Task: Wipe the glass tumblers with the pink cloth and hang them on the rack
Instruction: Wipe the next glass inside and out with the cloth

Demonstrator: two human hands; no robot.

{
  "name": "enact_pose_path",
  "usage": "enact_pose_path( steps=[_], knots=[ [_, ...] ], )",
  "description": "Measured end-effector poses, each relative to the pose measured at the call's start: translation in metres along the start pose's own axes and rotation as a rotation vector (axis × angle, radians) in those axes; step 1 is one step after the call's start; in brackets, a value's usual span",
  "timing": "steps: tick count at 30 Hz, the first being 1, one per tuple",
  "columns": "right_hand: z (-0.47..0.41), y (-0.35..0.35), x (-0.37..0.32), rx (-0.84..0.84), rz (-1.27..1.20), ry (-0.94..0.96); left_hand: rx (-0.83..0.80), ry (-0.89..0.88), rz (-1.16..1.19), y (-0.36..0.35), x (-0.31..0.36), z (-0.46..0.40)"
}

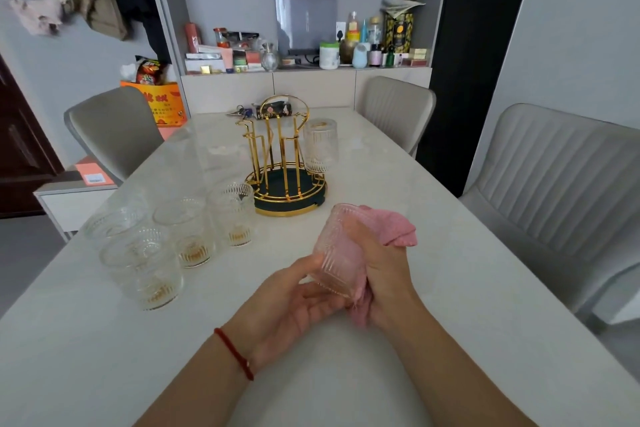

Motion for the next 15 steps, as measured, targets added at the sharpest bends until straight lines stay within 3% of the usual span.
enact_pose_path(
  steps=[3,5,8,12,15],
  knots=[
    [0.002,-0.003,-0.001,0.049,0.107,0.014,0.176,-0.127,-0.434,-0.008,-0.002,0.004],
    [0.002,-0.007,-0.003,0.036,0.056,0.048,0.279,-0.249,-0.537,-0.008,0.001,0.004],
    [0.003,-0.005,0.0,0.008,-0.022,0.023,0.192,-0.276,-0.427,-0.007,0.007,0.002],
    [0.006,-0.001,0.0,0.008,-0.046,-0.054,0.003,-0.097,-0.16,-0.015,-0.004,0.001],
    [0.01,-0.002,-0.008,0.055,0.061,0.011,0.14,-0.102,-0.371,-0.012,-0.007,0.003]
  ],
)
Point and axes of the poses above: each hand's wrist, its own z-axis away from the middle knuckle, its own y-axis out of the back of the hand, x = y × z, the point moved 5 cm from there along -z, towards the middle knuckle, and after that the axes turned 14 degrees about -x, right-handed, at the moved point
